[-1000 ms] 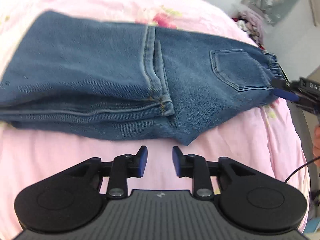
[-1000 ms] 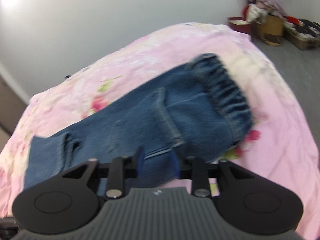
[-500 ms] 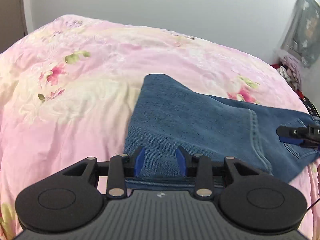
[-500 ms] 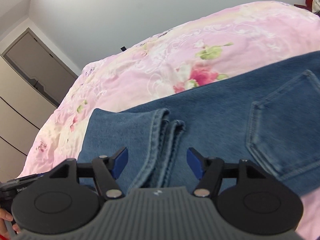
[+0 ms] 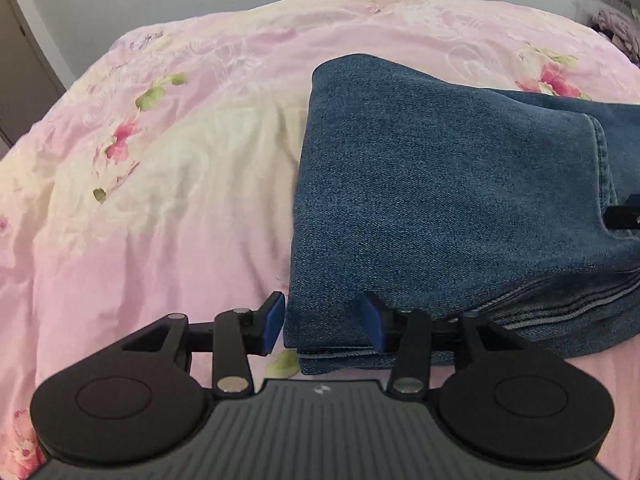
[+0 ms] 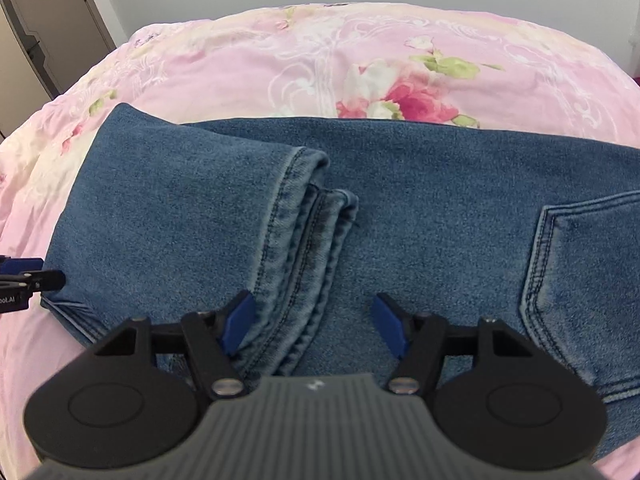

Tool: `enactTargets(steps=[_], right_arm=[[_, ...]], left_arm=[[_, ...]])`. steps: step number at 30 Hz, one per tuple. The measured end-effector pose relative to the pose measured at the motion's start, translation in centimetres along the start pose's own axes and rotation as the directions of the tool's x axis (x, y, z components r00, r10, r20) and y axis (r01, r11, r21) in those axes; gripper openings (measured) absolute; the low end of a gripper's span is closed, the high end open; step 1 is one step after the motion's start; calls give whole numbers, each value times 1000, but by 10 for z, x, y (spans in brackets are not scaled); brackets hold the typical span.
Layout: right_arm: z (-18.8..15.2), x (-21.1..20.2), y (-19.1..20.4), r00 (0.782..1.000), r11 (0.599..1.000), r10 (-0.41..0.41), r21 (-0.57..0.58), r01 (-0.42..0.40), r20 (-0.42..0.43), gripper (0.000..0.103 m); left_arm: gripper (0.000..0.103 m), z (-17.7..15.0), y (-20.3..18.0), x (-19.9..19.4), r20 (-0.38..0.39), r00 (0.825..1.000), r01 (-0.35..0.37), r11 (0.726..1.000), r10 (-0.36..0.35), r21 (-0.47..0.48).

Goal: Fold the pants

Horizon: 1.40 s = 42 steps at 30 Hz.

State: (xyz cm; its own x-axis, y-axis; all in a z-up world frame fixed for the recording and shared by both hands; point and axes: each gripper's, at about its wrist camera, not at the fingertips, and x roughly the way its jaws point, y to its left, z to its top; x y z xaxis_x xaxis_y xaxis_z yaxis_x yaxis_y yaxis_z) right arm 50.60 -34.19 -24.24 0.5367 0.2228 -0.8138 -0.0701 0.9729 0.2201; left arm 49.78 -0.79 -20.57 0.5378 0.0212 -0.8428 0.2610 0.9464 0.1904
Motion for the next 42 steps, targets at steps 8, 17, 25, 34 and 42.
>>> enactTargets(steps=[8,17,25,34,42], right_arm=[[-9,-94,-96,997,988,-7,155,-6,77,60],[-54,-173,-229,983,886,-135,459,66,120,74],[-80,-153,-275,990,808,-101,589,27,93,74],[-88,-130,-304,988,733,-26,675,-85,152,75],[-92,-108,-313,982,671,8,728,-143,186,78]], left_arm=[[52,19,-17,-50,123,989,81,997,-80,0],[46,57,-107,-54,201,950,230,971,-239,68],[39,83,-160,-17,134,967,212,976,-218,54],[32,78,-183,7,73,980,179,980,-186,92],[32,75,-186,14,67,982,169,980,-176,106]])
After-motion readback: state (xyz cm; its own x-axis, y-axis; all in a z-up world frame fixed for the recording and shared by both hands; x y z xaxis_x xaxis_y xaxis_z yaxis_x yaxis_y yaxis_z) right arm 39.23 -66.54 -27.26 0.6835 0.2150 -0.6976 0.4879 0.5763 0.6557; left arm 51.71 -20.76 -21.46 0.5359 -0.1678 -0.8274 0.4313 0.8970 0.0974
